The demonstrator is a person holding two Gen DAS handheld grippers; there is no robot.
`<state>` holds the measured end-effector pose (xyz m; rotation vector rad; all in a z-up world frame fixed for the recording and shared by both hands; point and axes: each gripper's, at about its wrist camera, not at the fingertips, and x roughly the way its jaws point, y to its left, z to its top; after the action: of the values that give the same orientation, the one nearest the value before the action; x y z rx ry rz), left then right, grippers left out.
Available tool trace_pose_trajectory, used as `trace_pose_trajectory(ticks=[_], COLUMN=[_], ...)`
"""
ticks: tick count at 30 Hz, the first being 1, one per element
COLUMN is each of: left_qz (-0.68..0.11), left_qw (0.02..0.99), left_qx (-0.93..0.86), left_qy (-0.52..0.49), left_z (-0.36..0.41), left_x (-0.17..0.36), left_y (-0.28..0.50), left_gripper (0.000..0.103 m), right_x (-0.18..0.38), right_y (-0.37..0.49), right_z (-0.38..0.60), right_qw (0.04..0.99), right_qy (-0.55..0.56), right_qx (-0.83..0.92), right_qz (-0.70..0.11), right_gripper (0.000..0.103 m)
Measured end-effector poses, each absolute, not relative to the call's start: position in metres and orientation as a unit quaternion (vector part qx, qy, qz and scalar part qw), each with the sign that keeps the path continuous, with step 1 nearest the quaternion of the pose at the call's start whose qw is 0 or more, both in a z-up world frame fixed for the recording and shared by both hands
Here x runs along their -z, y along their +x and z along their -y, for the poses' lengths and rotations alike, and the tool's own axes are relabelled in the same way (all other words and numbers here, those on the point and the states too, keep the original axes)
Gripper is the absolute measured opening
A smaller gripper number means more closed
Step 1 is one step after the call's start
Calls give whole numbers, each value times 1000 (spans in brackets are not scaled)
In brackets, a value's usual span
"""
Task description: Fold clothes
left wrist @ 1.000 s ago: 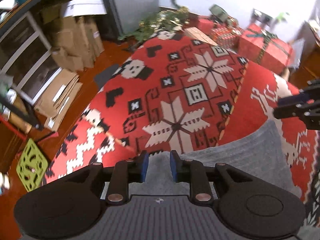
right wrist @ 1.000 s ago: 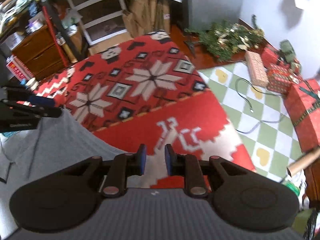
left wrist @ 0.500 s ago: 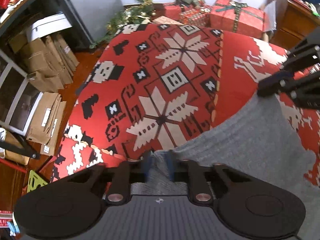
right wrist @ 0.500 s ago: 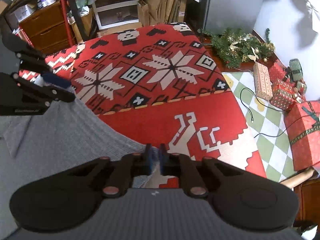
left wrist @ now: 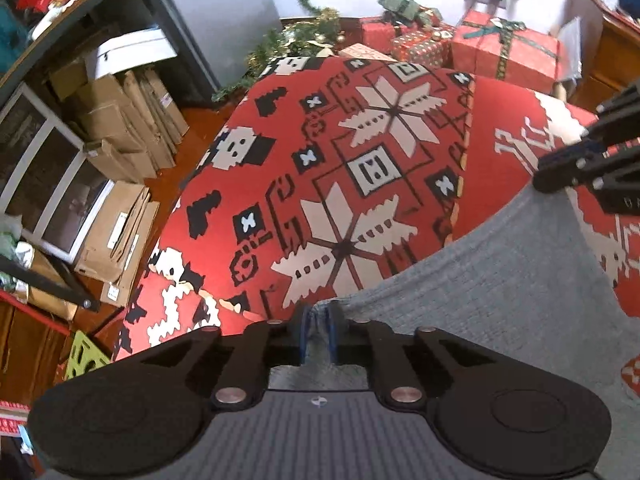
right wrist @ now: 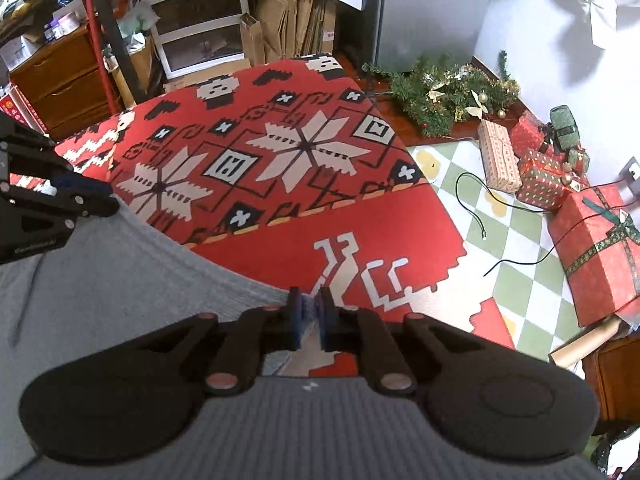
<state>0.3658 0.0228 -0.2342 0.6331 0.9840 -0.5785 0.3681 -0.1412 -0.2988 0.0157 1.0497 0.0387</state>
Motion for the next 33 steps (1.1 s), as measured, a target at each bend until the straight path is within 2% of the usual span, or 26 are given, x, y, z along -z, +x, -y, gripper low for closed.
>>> trace_pose_trajectory(ticks=[2,5,11,18,25,30,32,33], left_qz=[-460,-459,-458,-489,-529,-542,-545,-547], left_qw=[798,802,810,818,800,797,797,796], left_qx=[265,264,262,253,254,241,236,234], left_qy=[285,278,257,170,126,114,111,110], left_z=[-23,-21,-19,-22,-13,-13,-13,-14], left_x=[233,229,219,197,206,213,215,216], left_y=[367,365,360,336,296,284,282,282], left_gripper=[44,45,45,44,35,35,35,35], right_x=[298,295,285,278,278,286,290,293], right_y=[368,366,356,324,302,304,306,306], right_z=[144,148,162,168,142,135,135,134], right_qw=[865,865,864,847,838,831,828,827], right_qy=[14,20,45,105,126,143,141,143], right_qx=[-17,-15,-3,-14,-52,-59,-60,-59], right_qz=[-502,-501,-501,-521,-529,-535,-539,-541], right_gripper=[16,21,22,22,22,22,20,14])
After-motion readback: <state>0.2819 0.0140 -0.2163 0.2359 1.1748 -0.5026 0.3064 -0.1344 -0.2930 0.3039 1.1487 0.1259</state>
